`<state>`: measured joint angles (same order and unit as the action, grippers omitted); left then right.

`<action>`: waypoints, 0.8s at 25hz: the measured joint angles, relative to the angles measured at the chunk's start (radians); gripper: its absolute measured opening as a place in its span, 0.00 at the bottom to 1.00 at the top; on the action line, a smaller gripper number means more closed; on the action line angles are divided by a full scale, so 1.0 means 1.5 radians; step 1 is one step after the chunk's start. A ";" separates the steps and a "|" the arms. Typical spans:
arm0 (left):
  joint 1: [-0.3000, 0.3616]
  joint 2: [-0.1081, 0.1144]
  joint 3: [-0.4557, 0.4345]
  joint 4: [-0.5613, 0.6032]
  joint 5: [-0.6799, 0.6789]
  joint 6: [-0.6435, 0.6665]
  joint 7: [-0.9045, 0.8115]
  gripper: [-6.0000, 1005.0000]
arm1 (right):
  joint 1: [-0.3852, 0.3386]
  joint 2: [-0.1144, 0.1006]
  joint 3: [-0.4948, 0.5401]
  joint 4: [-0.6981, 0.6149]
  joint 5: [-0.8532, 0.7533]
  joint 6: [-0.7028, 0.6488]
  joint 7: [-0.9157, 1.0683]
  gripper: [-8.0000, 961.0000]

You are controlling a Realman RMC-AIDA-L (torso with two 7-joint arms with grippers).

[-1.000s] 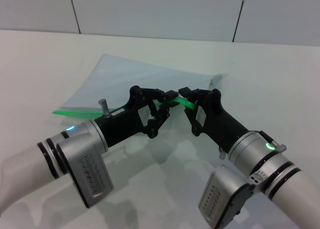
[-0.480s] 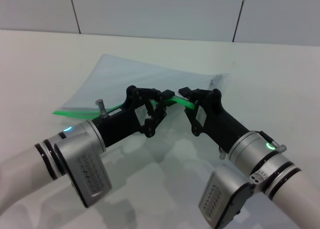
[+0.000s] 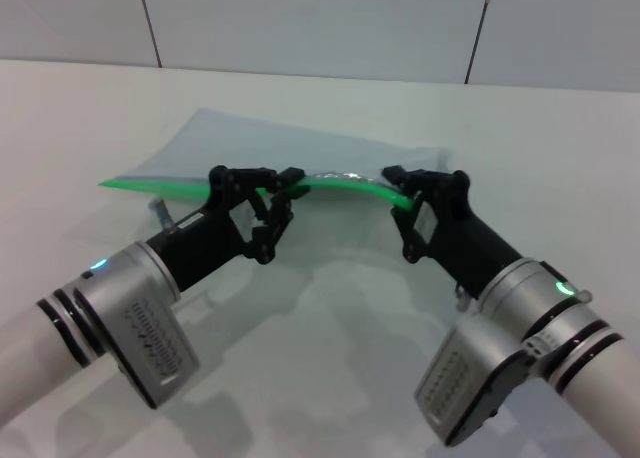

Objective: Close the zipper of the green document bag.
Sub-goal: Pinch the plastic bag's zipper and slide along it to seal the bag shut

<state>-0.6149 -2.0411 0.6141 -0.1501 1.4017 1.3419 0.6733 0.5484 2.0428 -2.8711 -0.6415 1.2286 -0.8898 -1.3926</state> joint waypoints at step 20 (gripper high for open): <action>0.053 0.002 0.000 0.000 -0.121 0.029 -0.025 0.17 | -0.035 -0.001 0.001 0.099 0.130 -0.105 0.062 0.07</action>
<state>-0.5347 -2.0378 0.6138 -0.1503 1.2199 1.3852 0.6365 0.4963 2.0417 -2.8690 -0.4937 1.4239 -1.0471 -1.2991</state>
